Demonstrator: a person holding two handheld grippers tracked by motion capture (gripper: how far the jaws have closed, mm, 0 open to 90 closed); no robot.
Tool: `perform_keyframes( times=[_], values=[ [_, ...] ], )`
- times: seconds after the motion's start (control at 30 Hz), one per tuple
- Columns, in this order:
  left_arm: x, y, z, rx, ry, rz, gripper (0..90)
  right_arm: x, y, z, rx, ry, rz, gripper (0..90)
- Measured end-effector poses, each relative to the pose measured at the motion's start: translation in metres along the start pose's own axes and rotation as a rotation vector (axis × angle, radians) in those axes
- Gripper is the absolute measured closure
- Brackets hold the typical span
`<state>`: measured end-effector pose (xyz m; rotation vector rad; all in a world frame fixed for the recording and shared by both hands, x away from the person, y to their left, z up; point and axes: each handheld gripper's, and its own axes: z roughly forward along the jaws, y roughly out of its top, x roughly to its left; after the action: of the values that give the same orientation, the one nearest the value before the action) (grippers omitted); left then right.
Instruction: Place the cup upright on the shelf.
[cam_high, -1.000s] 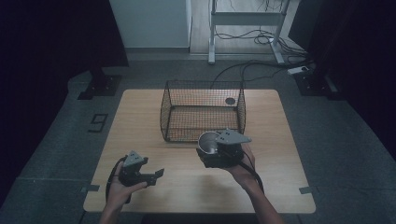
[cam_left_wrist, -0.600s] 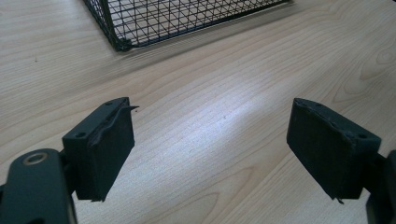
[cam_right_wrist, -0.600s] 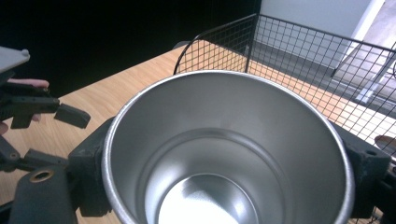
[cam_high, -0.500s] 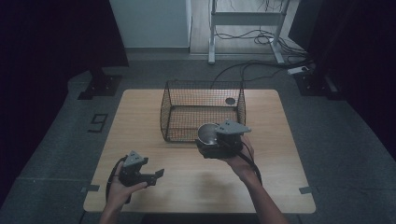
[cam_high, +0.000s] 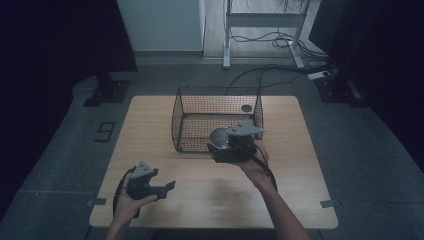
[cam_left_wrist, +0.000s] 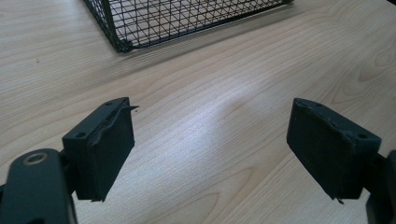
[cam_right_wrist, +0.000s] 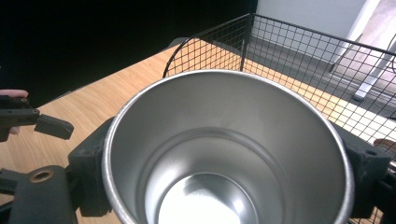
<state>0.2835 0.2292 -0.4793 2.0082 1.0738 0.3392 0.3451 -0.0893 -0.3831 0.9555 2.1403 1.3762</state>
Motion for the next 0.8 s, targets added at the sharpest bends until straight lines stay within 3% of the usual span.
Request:
perform_keyframes(
  times=[0.8],
  values=[
    [0.003, 0.0, -0.003, -0.005, 0.001, -0.004, 15.4, -0.019, 0.024, 0.026, 0.012, -0.012, 0.039, 14.0]
  ],
)
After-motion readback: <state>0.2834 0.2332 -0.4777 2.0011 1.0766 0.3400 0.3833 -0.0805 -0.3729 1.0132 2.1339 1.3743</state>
